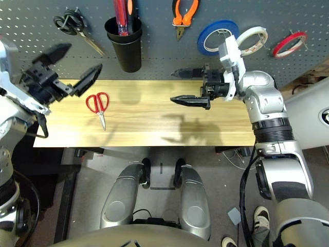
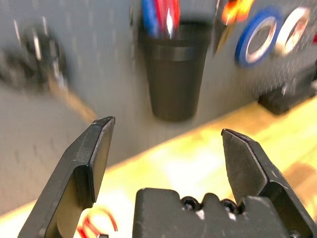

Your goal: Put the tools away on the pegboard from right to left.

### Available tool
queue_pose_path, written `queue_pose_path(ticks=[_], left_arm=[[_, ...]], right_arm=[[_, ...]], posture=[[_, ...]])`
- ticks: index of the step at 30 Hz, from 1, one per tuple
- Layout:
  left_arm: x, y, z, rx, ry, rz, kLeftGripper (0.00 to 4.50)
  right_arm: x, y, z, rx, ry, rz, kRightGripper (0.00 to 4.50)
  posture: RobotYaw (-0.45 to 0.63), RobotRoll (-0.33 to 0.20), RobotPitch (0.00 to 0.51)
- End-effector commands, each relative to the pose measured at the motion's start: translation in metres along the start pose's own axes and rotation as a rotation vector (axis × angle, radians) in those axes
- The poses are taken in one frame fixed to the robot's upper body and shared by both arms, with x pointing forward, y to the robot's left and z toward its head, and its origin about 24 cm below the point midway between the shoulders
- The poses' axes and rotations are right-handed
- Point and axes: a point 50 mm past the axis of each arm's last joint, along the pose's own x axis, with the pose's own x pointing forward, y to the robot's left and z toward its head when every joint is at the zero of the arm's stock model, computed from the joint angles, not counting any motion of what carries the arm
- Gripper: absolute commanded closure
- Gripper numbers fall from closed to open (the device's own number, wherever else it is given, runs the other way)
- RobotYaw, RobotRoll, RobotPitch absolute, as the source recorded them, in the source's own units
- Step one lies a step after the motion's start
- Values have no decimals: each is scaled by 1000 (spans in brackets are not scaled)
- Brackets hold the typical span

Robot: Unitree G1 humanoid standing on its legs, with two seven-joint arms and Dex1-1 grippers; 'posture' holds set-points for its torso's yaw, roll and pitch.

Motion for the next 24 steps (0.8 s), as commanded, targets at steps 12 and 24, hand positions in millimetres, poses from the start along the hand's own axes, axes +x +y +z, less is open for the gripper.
queue_pose_path(ticks=[12, 24], left_arm=[[4, 22, -123, -189, 391, 238, 16], [16, 51, -171, -276, 538, 462, 16]], right_arm=[[21, 27, -38, 3, 72, -87, 0], [44, 58, -46, 60, 71, -26, 0]], posture=[[12, 0, 316], [-29, 0, 375]])
